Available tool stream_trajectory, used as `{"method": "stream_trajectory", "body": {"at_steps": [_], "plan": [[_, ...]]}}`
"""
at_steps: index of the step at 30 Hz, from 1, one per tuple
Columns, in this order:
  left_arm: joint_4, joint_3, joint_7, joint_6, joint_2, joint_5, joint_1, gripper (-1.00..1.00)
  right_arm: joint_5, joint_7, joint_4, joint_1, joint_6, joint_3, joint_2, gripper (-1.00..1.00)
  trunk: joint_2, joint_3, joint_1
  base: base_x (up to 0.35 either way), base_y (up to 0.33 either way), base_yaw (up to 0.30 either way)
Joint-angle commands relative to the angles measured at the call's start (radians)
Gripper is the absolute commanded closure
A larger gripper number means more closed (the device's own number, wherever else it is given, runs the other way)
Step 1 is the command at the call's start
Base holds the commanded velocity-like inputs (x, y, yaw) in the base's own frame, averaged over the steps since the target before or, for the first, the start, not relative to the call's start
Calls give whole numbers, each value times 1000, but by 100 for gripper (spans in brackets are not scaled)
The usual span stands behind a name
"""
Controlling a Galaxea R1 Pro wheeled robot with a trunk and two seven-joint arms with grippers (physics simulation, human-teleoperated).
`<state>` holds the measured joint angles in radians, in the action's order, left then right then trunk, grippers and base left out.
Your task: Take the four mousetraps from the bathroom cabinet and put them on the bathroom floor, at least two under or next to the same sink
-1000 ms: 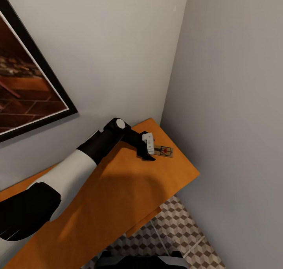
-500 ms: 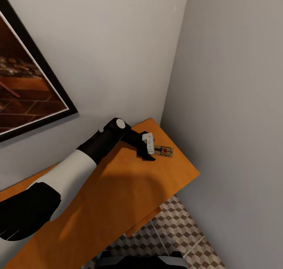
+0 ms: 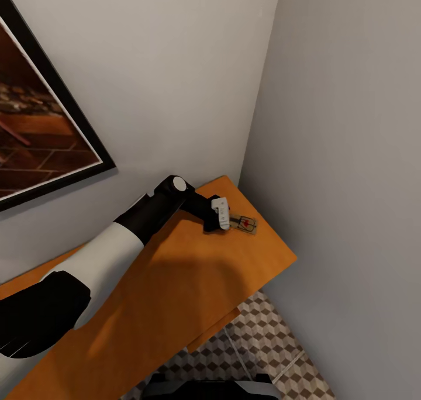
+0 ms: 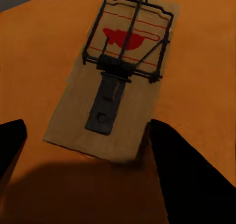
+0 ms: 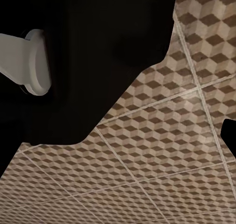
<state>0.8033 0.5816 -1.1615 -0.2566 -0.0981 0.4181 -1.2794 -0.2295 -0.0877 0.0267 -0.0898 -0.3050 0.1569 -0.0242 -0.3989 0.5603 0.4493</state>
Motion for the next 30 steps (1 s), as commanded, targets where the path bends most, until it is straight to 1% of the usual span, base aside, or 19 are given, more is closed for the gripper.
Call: {"method": "stream_trajectory", "body": {"at_steps": [1,30], "plan": [[-11,2,-6,-12,0,7,0,100,-7,-4,-1,0,-3,9,0,-100,-1,1,1,0,0,0],[-15,3,-5,-11,0,8,0,100,-7,-4,-1,-1,-3,9,0,-100,-1,1,1,0,0,0]]}}
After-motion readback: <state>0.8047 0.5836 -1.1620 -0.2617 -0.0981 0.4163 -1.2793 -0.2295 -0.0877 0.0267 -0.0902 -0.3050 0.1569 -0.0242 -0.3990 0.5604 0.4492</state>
